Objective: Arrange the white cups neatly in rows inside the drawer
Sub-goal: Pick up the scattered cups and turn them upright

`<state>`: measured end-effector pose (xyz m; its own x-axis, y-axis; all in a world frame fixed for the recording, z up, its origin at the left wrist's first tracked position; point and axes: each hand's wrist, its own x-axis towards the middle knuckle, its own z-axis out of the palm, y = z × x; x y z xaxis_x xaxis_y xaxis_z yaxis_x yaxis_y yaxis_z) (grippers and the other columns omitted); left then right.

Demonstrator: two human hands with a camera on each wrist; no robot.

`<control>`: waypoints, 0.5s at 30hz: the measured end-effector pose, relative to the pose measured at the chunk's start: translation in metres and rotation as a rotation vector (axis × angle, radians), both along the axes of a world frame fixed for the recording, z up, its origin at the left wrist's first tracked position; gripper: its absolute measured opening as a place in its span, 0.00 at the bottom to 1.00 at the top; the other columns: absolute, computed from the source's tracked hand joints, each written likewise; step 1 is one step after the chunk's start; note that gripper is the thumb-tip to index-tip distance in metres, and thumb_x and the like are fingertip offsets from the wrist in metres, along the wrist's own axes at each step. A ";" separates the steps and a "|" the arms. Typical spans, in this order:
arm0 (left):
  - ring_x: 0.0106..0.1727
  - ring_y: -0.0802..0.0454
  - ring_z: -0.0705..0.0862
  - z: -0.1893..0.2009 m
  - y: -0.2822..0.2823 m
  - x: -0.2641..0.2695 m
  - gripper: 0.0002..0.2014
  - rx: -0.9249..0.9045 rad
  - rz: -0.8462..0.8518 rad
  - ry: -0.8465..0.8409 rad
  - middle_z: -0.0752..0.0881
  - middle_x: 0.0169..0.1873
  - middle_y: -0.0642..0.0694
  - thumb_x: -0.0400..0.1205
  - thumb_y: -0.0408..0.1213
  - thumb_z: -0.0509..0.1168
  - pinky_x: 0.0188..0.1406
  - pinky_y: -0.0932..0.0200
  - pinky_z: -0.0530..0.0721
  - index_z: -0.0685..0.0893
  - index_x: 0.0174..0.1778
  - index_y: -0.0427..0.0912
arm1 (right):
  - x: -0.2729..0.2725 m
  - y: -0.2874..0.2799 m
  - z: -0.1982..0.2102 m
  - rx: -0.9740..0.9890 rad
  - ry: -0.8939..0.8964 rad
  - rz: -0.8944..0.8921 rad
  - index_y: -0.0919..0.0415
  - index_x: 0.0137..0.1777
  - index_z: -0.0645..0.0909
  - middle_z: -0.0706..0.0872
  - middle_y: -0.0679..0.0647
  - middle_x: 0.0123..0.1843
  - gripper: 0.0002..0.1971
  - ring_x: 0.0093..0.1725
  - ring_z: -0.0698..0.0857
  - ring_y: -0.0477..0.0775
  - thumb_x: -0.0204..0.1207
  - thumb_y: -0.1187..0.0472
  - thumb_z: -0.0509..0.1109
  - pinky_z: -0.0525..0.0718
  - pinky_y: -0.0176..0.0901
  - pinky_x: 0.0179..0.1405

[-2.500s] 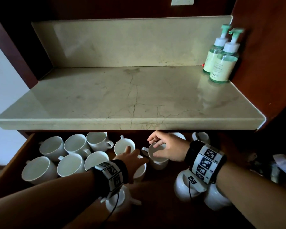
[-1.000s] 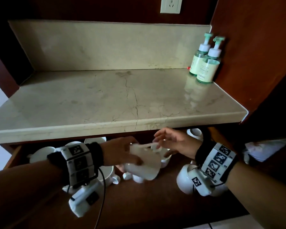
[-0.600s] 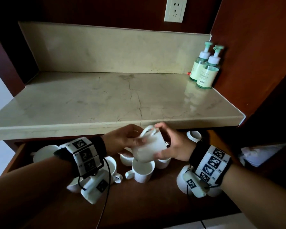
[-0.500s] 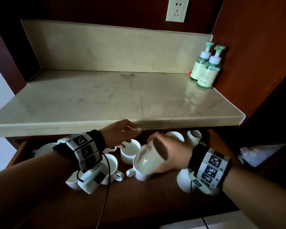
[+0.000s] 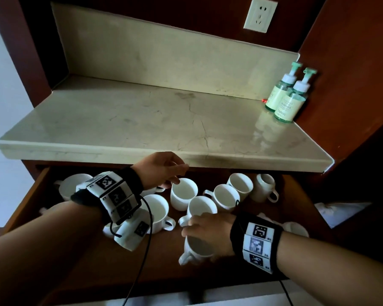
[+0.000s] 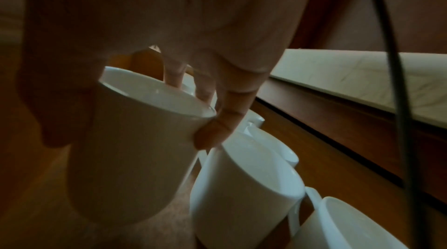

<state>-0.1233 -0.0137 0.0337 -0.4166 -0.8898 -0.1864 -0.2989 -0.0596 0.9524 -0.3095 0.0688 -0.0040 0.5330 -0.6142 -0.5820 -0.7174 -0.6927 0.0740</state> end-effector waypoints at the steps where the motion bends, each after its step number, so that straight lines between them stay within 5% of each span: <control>1: 0.39 0.52 0.86 -0.002 0.002 0.002 0.07 0.010 0.002 0.012 0.89 0.45 0.43 0.80 0.43 0.67 0.41 0.55 0.84 0.82 0.46 0.44 | 0.004 0.000 -0.004 -0.001 0.031 0.033 0.50 0.78 0.61 0.67 0.55 0.75 0.42 0.72 0.72 0.63 0.67 0.56 0.79 0.81 0.58 0.61; 8: 0.39 0.54 0.87 -0.008 0.011 0.012 0.09 0.020 -0.001 0.046 0.89 0.43 0.46 0.80 0.42 0.67 0.37 0.59 0.83 0.83 0.50 0.40 | 0.021 -0.005 -0.027 -0.038 0.102 0.130 0.50 0.74 0.65 0.71 0.57 0.70 0.41 0.70 0.72 0.63 0.62 0.54 0.82 0.81 0.57 0.52; 15: 0.48 0.44 0.90 -0.003 0.023 -0.006 0.10 -0.018 -0.079 0.005 0.90 0.50 0.41 0.80 0.41 0.68 0.43 0.53 0.85 0.84 0.52 0.40 | 0.010 -0.006 -0.035 -0.045 0.149 0.126 0.51 0.81 0.57 0.62 0.58 0.79 0.49 0.75 0.68 0.62 0.63 0.52 0.82 0.79 0.58 0.61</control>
<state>-0.1297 0.0097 0.0310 -0.4867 -0.8573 -0.1679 -0.2969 -0.0184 0.9547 -0.2993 0.0628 -0.0385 0.5172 -0.5754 -0.6336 -0.6041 -0.7698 0.2060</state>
